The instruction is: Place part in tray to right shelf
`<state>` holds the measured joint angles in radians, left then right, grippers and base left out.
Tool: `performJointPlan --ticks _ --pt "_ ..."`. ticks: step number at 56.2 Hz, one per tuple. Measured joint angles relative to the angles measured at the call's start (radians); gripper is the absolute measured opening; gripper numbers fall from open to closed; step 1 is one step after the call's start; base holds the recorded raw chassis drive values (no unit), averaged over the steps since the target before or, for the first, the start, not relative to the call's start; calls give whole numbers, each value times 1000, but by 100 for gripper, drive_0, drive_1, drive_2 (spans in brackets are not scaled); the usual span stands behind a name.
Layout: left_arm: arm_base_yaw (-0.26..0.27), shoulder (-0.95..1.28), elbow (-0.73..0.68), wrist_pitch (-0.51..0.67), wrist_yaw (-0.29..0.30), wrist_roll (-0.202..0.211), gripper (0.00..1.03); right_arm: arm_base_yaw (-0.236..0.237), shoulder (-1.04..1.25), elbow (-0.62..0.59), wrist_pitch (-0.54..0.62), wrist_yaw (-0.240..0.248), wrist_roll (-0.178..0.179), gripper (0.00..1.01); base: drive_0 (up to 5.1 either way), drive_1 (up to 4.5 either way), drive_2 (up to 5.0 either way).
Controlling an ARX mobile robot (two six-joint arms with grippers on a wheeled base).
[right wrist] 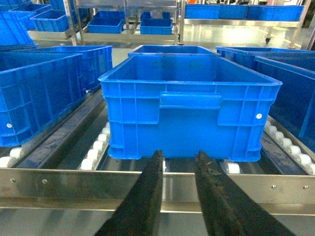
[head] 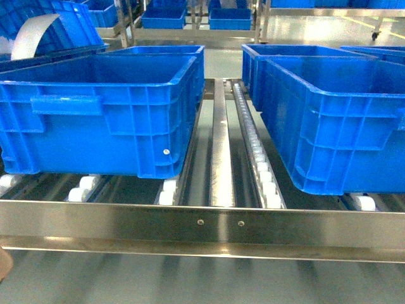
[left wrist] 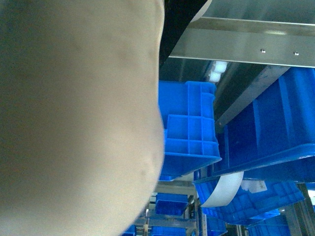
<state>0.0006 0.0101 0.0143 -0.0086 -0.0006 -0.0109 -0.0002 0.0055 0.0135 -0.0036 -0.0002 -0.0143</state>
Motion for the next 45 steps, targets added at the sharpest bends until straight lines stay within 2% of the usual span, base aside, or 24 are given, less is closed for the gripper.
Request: performJointPlan --ticks 20,26,28,32,45 --pt "0 0 0 0 0 0 14 0 0 0 0 0 0 73 0 0 0" --pt "0 0 0 0 0 0 14 0 0 0 0 0 0 95 0 0 0" --pt "0 0 0 0 0 0 14 0 0 0 0 0 0 100 0 0 0" --pt "0 0 0 0 0 0 14 0 0 0 0 0 0 97 0 0 0" --pt "0 0 0 0 0 0 14 0 0 0 0 0 0 98 0 0 0"
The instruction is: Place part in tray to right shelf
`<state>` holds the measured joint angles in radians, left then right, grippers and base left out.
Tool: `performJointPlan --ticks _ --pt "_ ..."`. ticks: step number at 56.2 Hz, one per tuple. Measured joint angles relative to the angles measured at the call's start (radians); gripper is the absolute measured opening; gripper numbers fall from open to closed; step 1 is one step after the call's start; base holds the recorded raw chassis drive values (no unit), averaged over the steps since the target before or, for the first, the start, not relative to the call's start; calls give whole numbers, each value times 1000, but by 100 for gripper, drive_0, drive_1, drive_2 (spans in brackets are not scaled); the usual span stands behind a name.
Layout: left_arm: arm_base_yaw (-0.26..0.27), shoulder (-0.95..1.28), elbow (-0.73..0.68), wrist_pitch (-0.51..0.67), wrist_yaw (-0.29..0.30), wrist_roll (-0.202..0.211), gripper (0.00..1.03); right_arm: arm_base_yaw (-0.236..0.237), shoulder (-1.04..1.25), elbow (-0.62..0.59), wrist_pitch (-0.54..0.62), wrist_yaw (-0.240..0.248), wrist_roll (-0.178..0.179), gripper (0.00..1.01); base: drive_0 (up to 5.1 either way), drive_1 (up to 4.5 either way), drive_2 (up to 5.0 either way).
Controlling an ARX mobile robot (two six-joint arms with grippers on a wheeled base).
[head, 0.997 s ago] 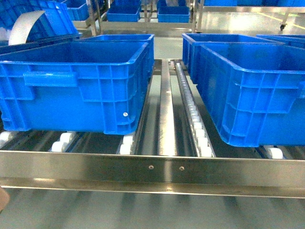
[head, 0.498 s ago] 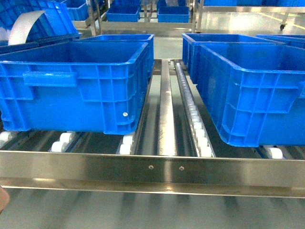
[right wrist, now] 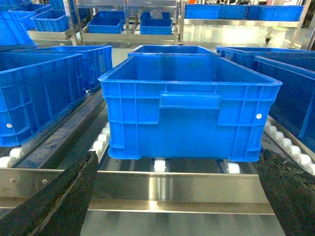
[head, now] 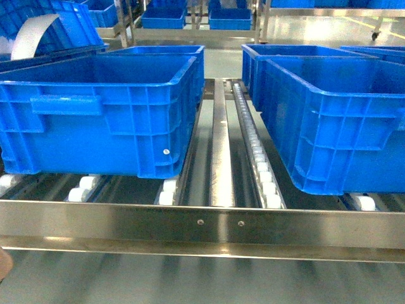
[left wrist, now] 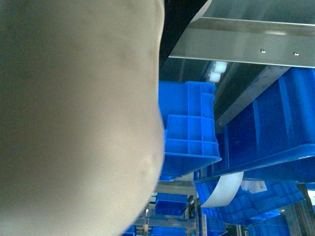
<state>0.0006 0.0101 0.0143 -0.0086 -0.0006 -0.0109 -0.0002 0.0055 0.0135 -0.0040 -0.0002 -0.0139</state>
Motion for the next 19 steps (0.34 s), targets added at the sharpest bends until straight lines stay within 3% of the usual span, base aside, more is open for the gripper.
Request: performJointPlan --ticks 19 --pt "0 0 0 0 0 0 14 0 0 0 0 0 0 98 0 0 0"
